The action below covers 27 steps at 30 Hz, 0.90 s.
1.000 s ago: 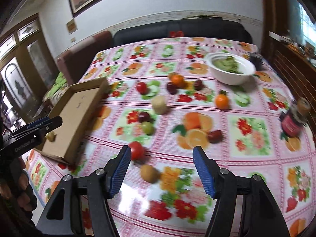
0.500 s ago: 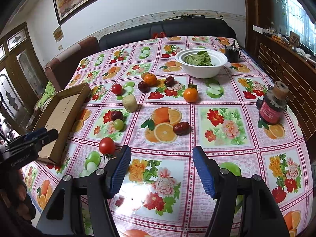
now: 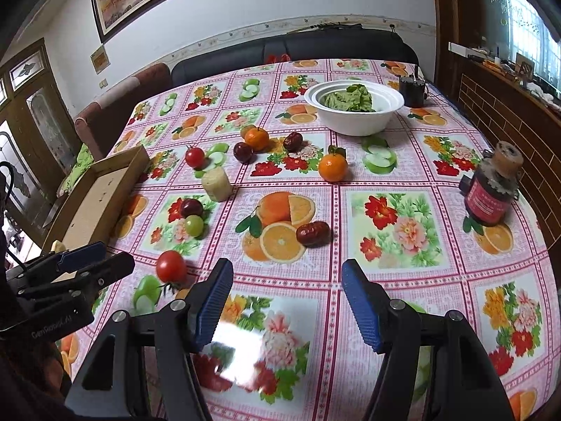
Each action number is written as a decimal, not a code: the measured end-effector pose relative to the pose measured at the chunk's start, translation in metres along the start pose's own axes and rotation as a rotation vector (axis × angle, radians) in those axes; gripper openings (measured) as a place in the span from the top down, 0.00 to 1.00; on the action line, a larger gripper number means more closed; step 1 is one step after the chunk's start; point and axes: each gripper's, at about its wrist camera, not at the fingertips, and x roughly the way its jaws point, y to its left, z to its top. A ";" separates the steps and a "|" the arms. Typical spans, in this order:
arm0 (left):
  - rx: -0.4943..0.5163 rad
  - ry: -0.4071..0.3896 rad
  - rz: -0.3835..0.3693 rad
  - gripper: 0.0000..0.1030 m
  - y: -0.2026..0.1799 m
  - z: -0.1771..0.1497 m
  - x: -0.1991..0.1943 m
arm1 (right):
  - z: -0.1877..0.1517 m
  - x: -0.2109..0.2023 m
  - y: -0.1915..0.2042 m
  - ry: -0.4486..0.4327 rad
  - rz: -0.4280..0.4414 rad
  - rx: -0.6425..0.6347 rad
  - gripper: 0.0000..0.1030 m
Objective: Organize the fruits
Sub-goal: 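Grasp a red tomato with the left tool while the right tool grasps a red date, then carry the tomato and date in both tools over the cardboard box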
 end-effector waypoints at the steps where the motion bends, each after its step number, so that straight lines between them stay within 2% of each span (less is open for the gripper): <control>1: 0.002 0.009 -0.010 0.47 -0.002 0.002 0.004 | 0.002 0.004 0.000 0.003 -0.002 -0.001 0.36; 6: 0.004 0.062 -0.061 0.47 -0.008 0.003 0.024 | 0.009 0.024 -0.005 0.020 -0.006 -0.002 0.36; 13: 0.013 0.118 -0.067 0.47 -0.009 0.001 0.050 | 0.018 0.047 -0.010 0.046 -0.014 -0.001 0.36; 18: 0.050 0.102 -0.057 0.48 -0.008 -0.003 0.053 | 0.022 0.064 -0.010 0.074 -0.036 -0.017 0.47; 19: 0.059 0.095 -0.052 0.51 -0.008 -0.004 0.053 | 0.022 0.067 -0.009 0.082 -0.042 -0.023 0.51; 21: 0.066 0.082 -0.047 0.58 -0.006 -0.005 0.053 | 0.020 0.074 -0.008 0.106 -0.055 -0.034 0.67; 23: 0.062 0.080 -0.065 0.69 -0.003 -0.003 0.054 | 0.020 0.077 -0.007 0.109 -0.058 -0.042 0.69; 27: 0.058 0.084 -0.067 0.70 0.001 0.000 0.054 | 0.021 0.078 -0.007 0.109 -0.053 -0.041 0.69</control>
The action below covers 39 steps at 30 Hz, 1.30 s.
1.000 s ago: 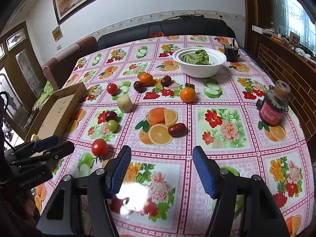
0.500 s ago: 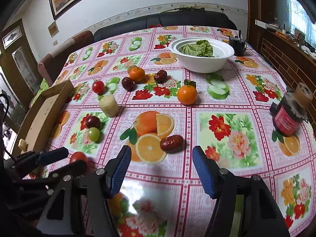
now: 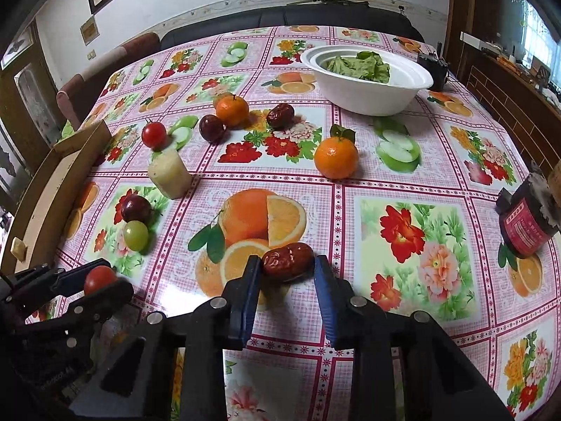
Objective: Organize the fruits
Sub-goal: 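Carry the tomato and date in both tools over the cardboard box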
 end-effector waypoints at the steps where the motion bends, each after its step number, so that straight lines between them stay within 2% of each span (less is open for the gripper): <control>1: 0.001 -0.002 0.000 0.70 0.001 0.000 -0.002 | 0.000 -0.002 0.000 -0.004 0.009 0.004 0.69; 6: -0.011 -0.052 0.027 0.70 0.008 0.003 -0.028 | 0.000 -0.019 0.007 -0.029 0.055 0.012 0.69; 15: -0.068 -0.131 0.086 0.70 0.047 0.002 -0.071 | 0.009 -0.048 0.054 -0.081 0.145 -0.057 0.69; 28: -0.204 -0.179 0.182 0.69 0.121 -0.012 -0.105 | 0.020 -0.058 0.129 -0.086 0.284 -0.154 0.70; 39: -0.335 -0.184 0.273 0.69 0.197 -0.021 -0.111 | 0.035 -0.047 0.218 -0.073 0.429 -0.266 0.70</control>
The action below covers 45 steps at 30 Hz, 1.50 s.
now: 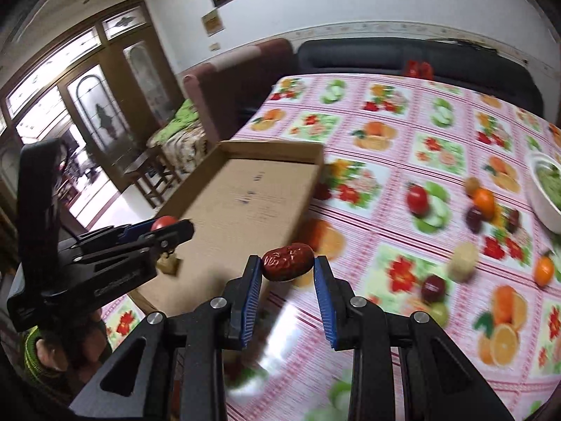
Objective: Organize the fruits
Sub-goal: 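Carry the tomato and date in both tools over the cardboard box, then open the left tool releasing the tomato while the right tool releases the date into the box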
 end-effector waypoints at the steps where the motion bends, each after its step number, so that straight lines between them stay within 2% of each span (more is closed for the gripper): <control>1: -0.004 0.004 0.001 0.69 0.003 -0.001 0.002 | 0.002 0.005 0.004 0.006 0.007 -0.005 0.70; 7: -0.002 0.032 -0.003 0.69 0.007 -0.002 0.016 | 0.012 0.043 0.025 0.063 0.049 -0.038 0.70; 12: -0.005 0.042 0.030 0.69 0.018 0.008 0.029 | 0.013 0.071 0.040 0.114 0.068 -0.077 0.70; 20: -0.015 0.144 0.061 0.69 0.028 0.006 0.064 | 0.006 0.108 0.053 0.203 0.072 -0.133 0.70; 24: -0.018 0.165 0.065 0.69 0.028 0.003 0.069 | 0.003 0.117 0.053 0.227 0.066 -0.142 0.70; 31: -0.029 0.182 0.071 0.69 0.029 0.000 0.069 | 0.001 0.122 0.059 0.234 0.040 -0.192 0.68; 33: -0.046 0.189 0.060 0.69 0.030 0.000 0.067 | 0.002 0.122 0.058 0.240 0.058 -0.184 0.62; 35: -0.052 0.186 0.063 0.69 0.030 0.000 0.064 | 0.002 0.117 0.061 0.237 0.067 -0.187 0.44; 36: -0.052 0.178 0.071 0.69 0.029 0.000 0.060 | 0.002 0.114 0.062 0.229 0.059 -0.195 0.40; 38: -0.048 0.149 0.095 0.69 0.026 0.000 0.049 | 0.001 0.105 0.064 0.207 0.036 -0.217 0.39; 40: -0.047 0.124 0.118 0.57 0.022 0.000 0.040 | -0.001 0.094 0.063 0.190 0.024 -0.222 0.39; 41: -0.041 0.104 0.133 0.55 0.020 0.000 0.034 | -0.002 0.086 0.061 0.178 0.019 -0.215 0.39; 45: -0.024 0.030 0.194 0.53 0.006 -0.001 0.012 | -0.005 0.053 0.046 0.125 0.007 -0.170 0.39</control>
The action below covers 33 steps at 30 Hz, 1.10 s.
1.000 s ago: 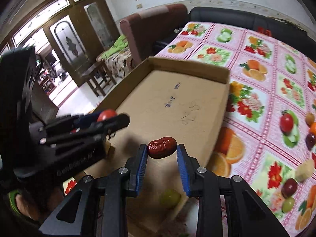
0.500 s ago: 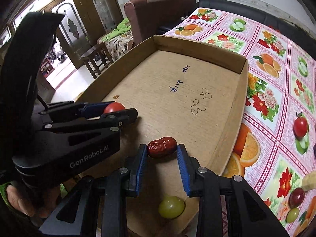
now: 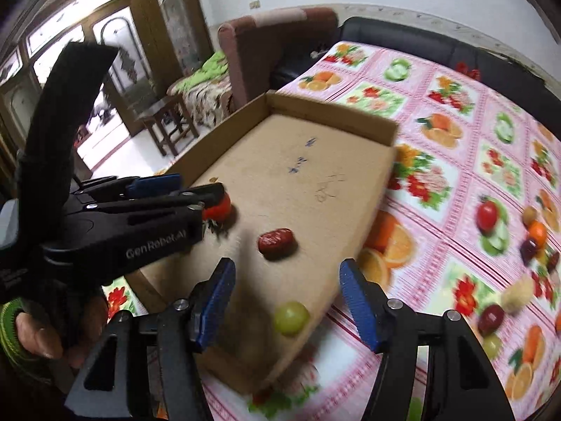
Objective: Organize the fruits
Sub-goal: 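Open the left tool releasing the tomato while the right tool releases the date into the box, then grasp a dark red plum with the left tool while the right tool grasps a mandarin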
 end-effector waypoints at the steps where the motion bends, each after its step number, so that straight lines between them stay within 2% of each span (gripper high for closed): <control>1: 0.002 -0.012 0.005 0.48 -0.003 -0.001 -0.004 | -0.003 -0.008 -0.004 -0.014 -0.007 0.014 0.39; 3: 0.013 -0.043 0.015 0.45 -0.011 -0.003 -0.014 | -0.009 -0.025 -0.015 -0.040 -0.027 0.046 0.39; 6: 0.031 -0.064 0.025 0.45 -0.021 -0.006 -0.024 | -0.016 -0.045 -0.029 -0.066 -0.061 0.083 0.38; 12: 0.062 -0.078 0.021 0.45 -0.044 -0.011 -0.037 | -0.031 -0.083 -0.053 -0.118 -0.128 0.135 0.38; 14: 0.077 -0.083 0.021 0.42 -0.053 -0.013 -0.040 | -0.037 -0.094 -0.061 -0.127 -0.149 0.150 0.38; 22: 0.152 -0.106 -0.008 0.40 -0.088 -0.022 -0.056 | -0.066 -0.123 -0.093 -0.137 -0.225 0.225 0.38; 33: 0.211 -0.100 -0.046 0.40 -0.119 -0.030 -0.065 | -0.102 -0.147 -0.125 -0.143 -0.280 0.305 0.38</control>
